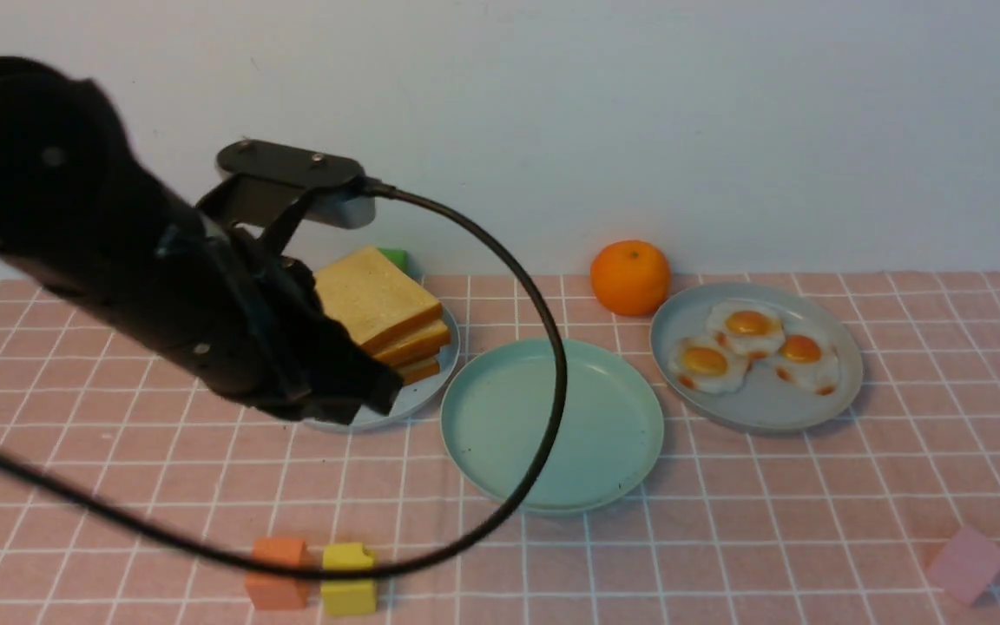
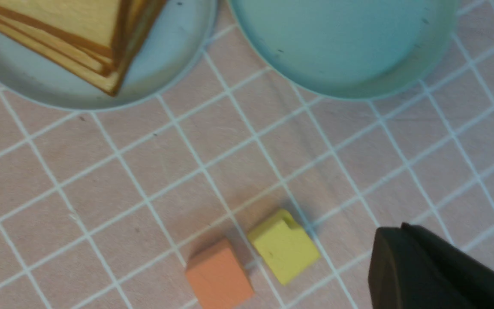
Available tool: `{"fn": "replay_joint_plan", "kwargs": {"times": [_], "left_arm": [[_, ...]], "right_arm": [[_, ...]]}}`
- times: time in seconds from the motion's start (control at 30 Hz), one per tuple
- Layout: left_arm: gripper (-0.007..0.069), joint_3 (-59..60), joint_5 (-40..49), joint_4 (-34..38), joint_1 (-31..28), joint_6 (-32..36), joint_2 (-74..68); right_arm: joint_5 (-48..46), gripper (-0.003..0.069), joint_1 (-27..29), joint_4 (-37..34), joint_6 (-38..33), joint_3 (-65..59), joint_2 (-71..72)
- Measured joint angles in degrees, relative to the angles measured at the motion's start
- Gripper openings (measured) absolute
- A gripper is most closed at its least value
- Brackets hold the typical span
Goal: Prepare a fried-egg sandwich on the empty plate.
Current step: Use the left arm to grab a slice of bread
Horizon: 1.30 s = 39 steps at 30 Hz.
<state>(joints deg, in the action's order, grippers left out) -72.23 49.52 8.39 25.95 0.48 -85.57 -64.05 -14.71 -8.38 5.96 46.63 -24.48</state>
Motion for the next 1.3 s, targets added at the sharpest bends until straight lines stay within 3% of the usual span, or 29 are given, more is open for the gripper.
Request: {"fn": "replay_joint_plan", "kwargs": {"times": [0.17,0.4,0.57,0.67,0.8,0.93,1.3], "left_arm": [[0.0013,-8.5,2.0,-4.8,0.7,-3.6,-7.7],[0.002,-19.4,2.4,-7.9,-1.5,-3.9,-18.0],[0.0147,-24.8,1.6,-15.1,-1.8,-3.9,-25.9],[0.031,-26.0,-2.4,-19.1,-1.8,-3.9,-30.3],[0.041,-26.1,-6.9,-24.1,-1.8,-3.9,-33.3],[0.0427,-26.4,-10.1,-27.3,-1.8,-4.0,-35.2],[0.038,-26.5,-10.9,-25.9,-1.7,-4.1,-36.8]], "right_arm": [[-7.5,0.0104,-5.4,-1.1,-8.0,13.4,-11.0],[-7.8,0.0104,-10.8,-7.6,-13.2,17.7,-13.2],[-7.8,0.0106,-10.9,-11.1,-15.2,17.8,-13.2],[-7.8,0.0106,-10.9,-13.9,-15.7,17.9,-13.2],[-7.8,0.0109,-10.9,-15.7,-16.2,17.9,-13.2],[-7.8,0.0111,-10.9,-16.9,-16.2,17.9,-13.2],[-7.8,0.0116,-10.9,-17.1,-16.4,17.9,-13.2]]}}
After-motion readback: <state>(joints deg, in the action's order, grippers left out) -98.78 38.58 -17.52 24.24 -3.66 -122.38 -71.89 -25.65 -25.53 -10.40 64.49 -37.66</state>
